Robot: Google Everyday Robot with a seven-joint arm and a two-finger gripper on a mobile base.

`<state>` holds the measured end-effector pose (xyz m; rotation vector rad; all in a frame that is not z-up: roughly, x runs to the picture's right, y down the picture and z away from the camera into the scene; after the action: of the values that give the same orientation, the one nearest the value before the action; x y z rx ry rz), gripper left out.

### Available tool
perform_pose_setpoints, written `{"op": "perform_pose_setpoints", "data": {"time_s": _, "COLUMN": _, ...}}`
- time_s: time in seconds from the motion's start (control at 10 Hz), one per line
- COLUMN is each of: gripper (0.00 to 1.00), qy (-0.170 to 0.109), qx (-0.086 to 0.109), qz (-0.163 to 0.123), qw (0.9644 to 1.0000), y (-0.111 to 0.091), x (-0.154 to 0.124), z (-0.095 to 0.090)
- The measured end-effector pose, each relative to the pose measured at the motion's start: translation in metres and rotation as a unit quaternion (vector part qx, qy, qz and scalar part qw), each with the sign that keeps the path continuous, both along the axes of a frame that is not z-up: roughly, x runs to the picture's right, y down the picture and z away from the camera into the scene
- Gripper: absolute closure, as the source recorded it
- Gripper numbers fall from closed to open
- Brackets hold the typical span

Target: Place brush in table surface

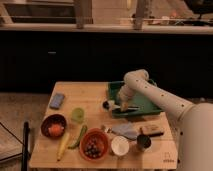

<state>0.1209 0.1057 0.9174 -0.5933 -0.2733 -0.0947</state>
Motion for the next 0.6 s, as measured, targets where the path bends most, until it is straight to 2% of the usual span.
{"op": "perform_pose_setpoints", "data": {"time_s": 0.2, "gripper": 0.77, "qy": 0.005, "qx": -0.001, "qz": 0.002, "qw": 1.0000, "y": 0.001, "x": 0.002, "z": 0.003}}
{"op": "perform_pose_setpoints", "data": {"time_s": 0.4, "gripper": 0.97, "qy": 0.012, "qx": 0.009, "qz": -0.002, "qw": 0.9999, "y": -0.006, "x": 0.005, "z": -0.002}}
{"op": "perform_pose_setpoints", "data": {"time_s": 0.6, "gripper": 1.00, "qy": 0.015, "qx": 0.022, "qz": -0.006, "qw": 0.9996, "y": -0.017, "x": 0.006, "z": -0.011}}
